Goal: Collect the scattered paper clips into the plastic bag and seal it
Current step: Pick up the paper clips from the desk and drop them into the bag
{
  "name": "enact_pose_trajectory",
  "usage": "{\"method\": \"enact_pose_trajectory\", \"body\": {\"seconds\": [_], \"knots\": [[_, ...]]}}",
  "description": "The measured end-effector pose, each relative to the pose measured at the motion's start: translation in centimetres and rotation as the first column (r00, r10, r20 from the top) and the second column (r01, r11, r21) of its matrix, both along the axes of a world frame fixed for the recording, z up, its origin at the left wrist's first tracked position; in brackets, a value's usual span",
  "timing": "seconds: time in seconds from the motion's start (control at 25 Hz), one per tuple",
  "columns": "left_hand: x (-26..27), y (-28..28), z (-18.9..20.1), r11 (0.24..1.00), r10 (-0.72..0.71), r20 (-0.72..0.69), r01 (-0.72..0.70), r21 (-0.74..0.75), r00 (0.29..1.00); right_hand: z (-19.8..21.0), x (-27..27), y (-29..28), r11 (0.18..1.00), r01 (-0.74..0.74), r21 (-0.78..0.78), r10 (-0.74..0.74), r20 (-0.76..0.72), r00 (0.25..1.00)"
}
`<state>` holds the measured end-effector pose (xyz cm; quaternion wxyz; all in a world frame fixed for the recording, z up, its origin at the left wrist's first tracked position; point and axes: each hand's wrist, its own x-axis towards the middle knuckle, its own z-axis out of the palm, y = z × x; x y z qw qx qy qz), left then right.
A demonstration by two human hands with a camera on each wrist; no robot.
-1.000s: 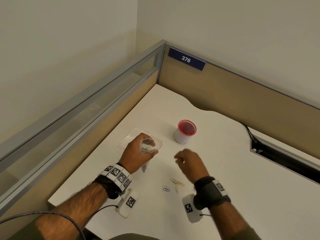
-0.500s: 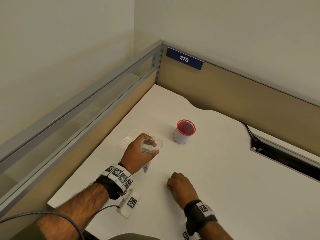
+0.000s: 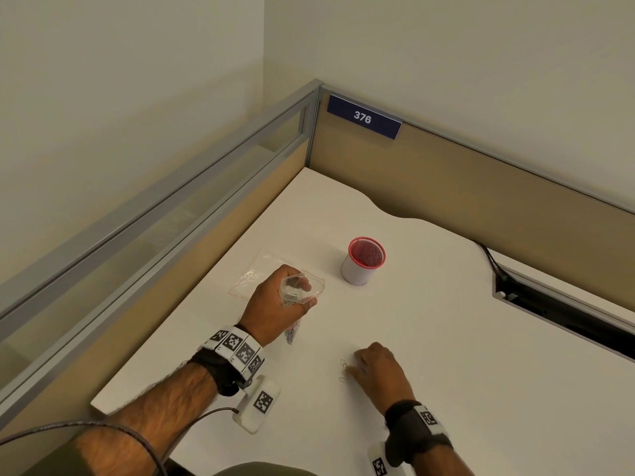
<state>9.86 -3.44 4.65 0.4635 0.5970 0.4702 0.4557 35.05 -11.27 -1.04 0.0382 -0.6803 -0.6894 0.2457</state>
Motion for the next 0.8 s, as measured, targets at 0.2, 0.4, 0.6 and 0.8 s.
{"method": "enact_pose_trajectory", "body": {"seconds": [0.2, 0.4, 0.6, 0.8], "knots": [[0.0, 0.0, 0.1, 1.0, 0.002, -0.002, -0.002, -0.004, 1.0, 0.0, -2.4, -1.4, 0.985, -0.167, 0.038, 0.161, 0.117, 0.98], [0.1, -0.1, 0.3, 1.0, 0.004, -0.015, -0.004, -0.001, 1.0, 0.3, -3.4, -0.3, 0.985, -0.162, 0.055, 0.151, 0.168, 0.974], [-0.3, -0.2, 0.3, 1.0, 0.01, -0.022, -0.01, -0.001, 1.0, 0.6, -2.7, 1.9, 1.0, -0.019, -0.005, 0.019, 0.072, 0.997], [-0.8, -0.1, 0.0, 1.0, 0.02, -0.016, -0.02, -0.011, 1.0, 3.8, -1.7, 3.4, 0.99, 0.139, 0.024, -0.133, -0.176, 0.975]]}}
